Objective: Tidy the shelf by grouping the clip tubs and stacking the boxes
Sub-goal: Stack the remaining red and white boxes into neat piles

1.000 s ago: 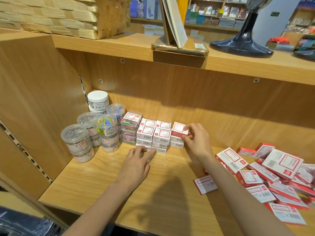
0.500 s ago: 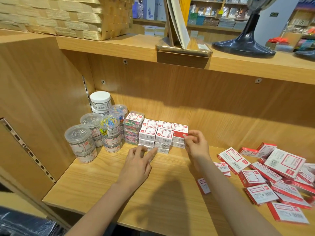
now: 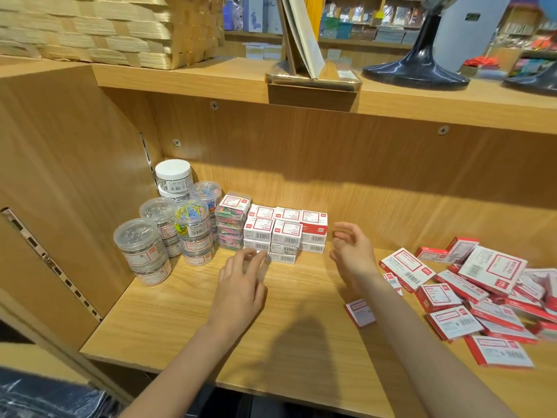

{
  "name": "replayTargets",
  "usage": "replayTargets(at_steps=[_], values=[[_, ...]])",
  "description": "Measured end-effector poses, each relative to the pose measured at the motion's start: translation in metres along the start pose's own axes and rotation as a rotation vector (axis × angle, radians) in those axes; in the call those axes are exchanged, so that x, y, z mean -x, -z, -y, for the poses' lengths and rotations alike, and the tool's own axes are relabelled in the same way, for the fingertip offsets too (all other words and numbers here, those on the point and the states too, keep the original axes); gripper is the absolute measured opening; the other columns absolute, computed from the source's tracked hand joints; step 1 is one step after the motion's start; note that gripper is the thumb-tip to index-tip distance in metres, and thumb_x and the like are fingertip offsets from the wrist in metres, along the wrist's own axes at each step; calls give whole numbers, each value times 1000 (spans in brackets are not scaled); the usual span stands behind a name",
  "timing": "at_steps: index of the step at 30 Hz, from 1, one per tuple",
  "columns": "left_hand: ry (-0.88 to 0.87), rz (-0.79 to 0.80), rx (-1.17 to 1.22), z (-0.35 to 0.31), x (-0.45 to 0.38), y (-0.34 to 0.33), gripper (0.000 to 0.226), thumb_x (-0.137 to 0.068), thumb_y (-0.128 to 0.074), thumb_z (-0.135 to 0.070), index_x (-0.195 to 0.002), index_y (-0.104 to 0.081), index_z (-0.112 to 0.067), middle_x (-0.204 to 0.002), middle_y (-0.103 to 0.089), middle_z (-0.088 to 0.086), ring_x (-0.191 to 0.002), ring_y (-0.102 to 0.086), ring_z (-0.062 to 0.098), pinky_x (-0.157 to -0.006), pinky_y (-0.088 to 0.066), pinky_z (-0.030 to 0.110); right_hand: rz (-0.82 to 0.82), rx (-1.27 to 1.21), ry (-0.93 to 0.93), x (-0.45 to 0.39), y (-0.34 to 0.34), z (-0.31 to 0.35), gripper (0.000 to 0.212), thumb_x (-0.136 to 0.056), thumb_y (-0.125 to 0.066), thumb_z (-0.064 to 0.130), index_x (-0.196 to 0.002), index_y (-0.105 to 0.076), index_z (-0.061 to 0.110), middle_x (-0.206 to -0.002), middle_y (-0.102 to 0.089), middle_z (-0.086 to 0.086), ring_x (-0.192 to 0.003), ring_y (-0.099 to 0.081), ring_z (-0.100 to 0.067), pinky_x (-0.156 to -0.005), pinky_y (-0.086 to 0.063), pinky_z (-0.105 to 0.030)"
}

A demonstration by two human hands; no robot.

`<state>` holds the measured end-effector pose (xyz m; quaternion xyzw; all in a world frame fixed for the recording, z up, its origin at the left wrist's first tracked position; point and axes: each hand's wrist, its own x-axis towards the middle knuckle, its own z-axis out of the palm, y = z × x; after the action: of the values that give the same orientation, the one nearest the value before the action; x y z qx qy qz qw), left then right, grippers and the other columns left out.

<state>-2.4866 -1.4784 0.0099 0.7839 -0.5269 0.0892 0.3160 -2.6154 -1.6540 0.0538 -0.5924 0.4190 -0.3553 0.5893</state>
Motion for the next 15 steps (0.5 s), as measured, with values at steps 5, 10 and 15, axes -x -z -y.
replayTargets(at_steps=[5,10,15], values=[[-66,18,105,-32,-9,-11,47,-80,-42,-16,-127,-46,-14,-118,-49,6,-105,-41,17,-88,-41,38,-30,450,160,20,68,19,28,-89,-48,-3,-107,-60,15,-107,-59,-1,-99,-54,-15,-87,-45,-31],[-132,300,286,-72,-11,-31,64,-75,-36,-44,-135,-41,-25,-138,-39,-2,-127,-32,14,-106,-27,33,212,959,262,36,126,8,24,-86,-57,5,-107,-62,17,-112,-56,5,-108,-50,-13,-83,-33,-20],[-218,448,226,-105,-6,-58,72,-68,-37,-62,-127,-52,-25,-125,-47,-4,-114,-38,15,-96,-29,27,271,1100,395,36,143,-13,24,-86,-61,18,-110,-58,21,-113,-60,3,-106,-51,-16,-84,-37,-24]])
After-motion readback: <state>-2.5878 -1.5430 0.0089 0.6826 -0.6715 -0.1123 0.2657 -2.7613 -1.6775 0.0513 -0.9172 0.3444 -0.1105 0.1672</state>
